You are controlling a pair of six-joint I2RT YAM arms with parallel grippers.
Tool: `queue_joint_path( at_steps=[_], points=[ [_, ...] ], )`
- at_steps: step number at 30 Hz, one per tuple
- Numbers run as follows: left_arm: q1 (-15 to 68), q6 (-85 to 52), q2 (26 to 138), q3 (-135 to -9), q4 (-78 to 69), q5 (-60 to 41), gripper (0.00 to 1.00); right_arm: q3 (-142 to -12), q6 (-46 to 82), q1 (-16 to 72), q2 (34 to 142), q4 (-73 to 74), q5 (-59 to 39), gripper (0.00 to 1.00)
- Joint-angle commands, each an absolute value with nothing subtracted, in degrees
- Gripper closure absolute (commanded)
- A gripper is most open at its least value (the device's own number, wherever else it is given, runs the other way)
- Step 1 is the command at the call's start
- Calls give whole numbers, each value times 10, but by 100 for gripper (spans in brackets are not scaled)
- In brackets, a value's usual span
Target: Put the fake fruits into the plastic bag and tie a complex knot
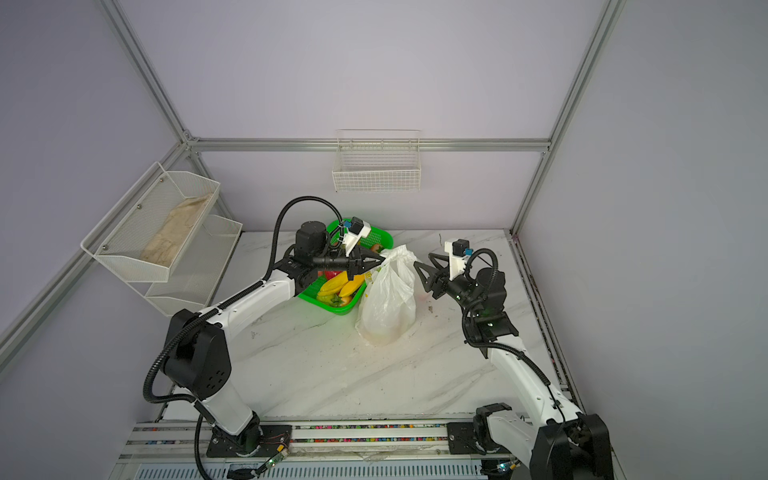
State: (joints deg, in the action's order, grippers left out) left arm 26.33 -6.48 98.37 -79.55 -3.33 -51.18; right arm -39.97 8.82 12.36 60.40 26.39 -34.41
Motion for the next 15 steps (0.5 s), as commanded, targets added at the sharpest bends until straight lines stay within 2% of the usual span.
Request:
queue_joint_path(
  at_steps=[1, 4, 10, 15],
  points=[
    [265, -79, 974, -792, -63, -518, 100, -385, 106, 127, 598, 204, -365, 50],
    [265, -79, 974, -793, -64, -518, 100, -372, 124, 136, 602, 228, -365, 56],
    [268, -78, 974, -794, -64, -520, 100, -372, 171, 138, 641, 319, -336, 56],
    [269, -76, 973, -795, -63, -520, 100, -398, 171, 141, 690, 346, -374, 61]
  ],
)
